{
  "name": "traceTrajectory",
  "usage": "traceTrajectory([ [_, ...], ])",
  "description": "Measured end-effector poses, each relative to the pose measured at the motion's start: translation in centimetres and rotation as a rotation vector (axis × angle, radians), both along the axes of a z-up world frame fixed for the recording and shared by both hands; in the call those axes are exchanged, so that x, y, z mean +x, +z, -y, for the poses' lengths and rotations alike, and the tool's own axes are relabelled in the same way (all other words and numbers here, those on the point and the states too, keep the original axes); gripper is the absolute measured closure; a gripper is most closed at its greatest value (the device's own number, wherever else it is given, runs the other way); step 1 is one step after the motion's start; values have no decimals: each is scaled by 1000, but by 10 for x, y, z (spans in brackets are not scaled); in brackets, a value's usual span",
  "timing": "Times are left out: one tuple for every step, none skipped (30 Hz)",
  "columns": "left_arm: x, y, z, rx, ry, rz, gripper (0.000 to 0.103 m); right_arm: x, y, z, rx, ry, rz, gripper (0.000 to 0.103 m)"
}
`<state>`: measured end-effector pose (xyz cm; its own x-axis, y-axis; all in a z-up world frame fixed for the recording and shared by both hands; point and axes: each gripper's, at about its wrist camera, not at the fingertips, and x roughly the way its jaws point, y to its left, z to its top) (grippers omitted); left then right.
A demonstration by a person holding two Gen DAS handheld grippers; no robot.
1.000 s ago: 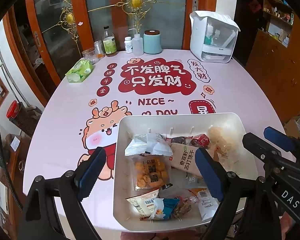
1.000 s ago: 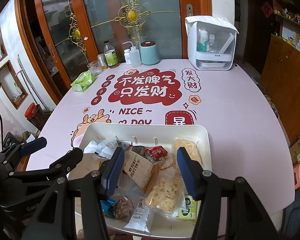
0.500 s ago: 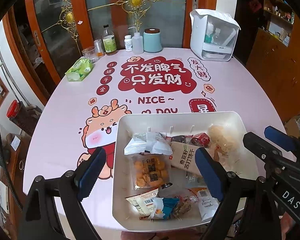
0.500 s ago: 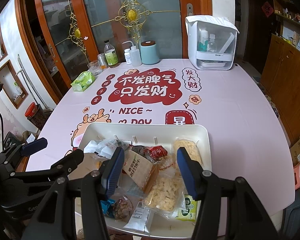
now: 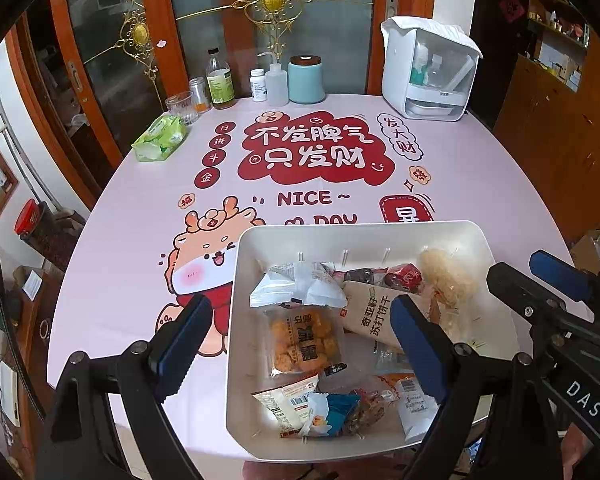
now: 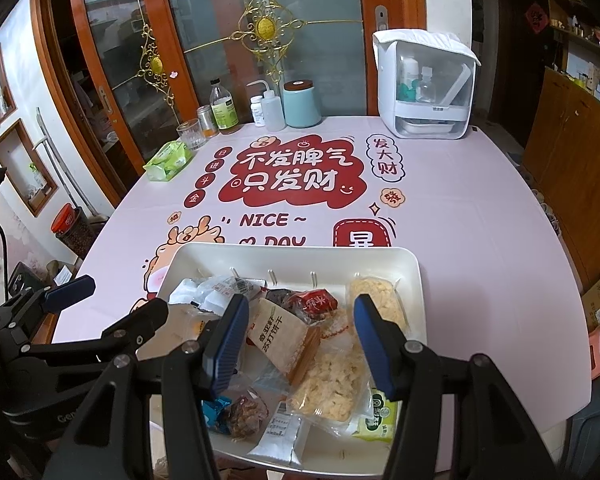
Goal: Organize snacks
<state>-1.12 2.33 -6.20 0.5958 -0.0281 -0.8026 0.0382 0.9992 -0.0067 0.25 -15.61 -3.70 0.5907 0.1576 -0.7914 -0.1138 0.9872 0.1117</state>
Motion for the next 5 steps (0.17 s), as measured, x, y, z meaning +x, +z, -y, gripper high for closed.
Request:
traceTrajectory([
  [0,0,-1,-1,0,-1,13,-1,-1,-1,0,2,-1,47],
  [0,-1,-1,-1,1,-3,13,-1,-1,-1,1,2,-2,47],
  [-1,-2,-1,0,2,-4,13,-2,-2,-2,1,4,-3,47],
  [-1,-3,-2,0,3,-5,13,-2,-2,-3,1,5,-3,47],
  [-2,-3,-3,0,3,-6,13,-2,-2,-3,1,5,-3,47],
])
